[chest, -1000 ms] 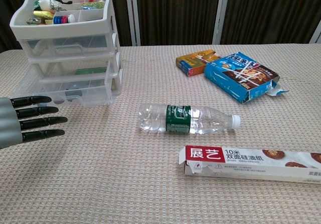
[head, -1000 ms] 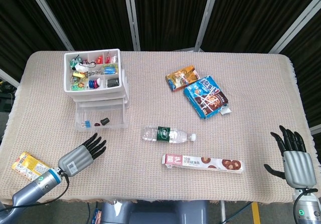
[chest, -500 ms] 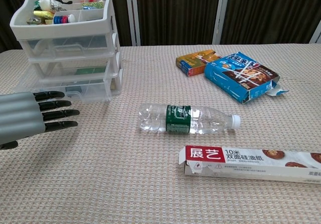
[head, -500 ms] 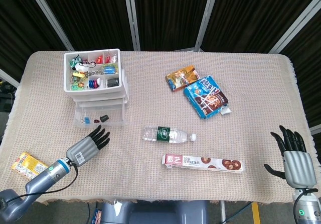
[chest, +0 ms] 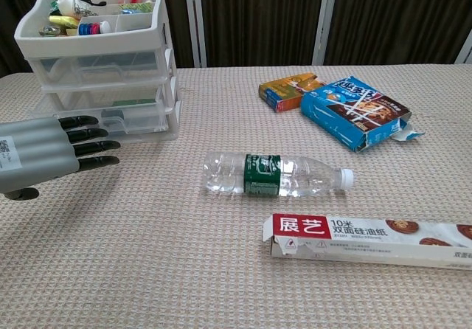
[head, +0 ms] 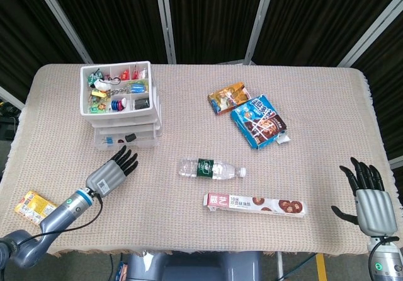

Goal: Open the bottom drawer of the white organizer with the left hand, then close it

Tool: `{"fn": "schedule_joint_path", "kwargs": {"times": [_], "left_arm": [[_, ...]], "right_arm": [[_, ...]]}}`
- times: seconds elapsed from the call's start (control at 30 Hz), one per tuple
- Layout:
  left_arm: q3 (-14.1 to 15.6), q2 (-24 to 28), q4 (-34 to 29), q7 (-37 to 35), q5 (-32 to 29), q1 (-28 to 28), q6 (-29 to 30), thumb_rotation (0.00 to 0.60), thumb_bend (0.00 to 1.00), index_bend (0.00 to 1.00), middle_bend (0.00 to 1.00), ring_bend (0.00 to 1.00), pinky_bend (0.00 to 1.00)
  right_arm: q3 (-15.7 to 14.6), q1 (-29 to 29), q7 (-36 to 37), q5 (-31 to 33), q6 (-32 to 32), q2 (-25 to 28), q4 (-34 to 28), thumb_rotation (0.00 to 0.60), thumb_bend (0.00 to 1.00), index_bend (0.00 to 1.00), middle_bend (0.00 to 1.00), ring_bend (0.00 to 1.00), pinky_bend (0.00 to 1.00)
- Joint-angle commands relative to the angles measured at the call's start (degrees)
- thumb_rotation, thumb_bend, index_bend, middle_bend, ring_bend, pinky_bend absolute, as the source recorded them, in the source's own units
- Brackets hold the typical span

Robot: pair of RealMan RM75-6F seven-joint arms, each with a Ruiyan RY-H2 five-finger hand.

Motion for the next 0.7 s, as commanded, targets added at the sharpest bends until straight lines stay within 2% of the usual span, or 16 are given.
{"fn": "schedule_joint_path", "kwargs": {"times": [0.03,0.5,0.7], "left_arm": [[-1.1,-1.1,1.2,0.1,-1.6,-0.2,-0.3,0.6,0.23,0.01,0.0,0.0,0.04],[-4.1,-3.1,5.5,1.7,-8.4,-1.5,-1.5,0.6,0.23,0.01,0.0,0.0,0.04],[-3.6,-3.1,4.9,1.1,-8.6,-1.3,-0.6,0.6,0.23,0.01,0.0,0.0,0.04]], "right_arm": [[0.0,0.0,0.0,0.0,0.0,0.0,0.0,0.6,0.01,0.16,0.0,0.0,0.0],[0.1,0.0,-0.1,0.3,-0.1,0.0,-0.1,0.6,0.01,0.16,0.0,0.0,0.0],[0.1,0.1,-0.1,0.3,-0.2,0.0,-0.1,0.6,0.01,0.16,0.0,0.0,0.0]]}}
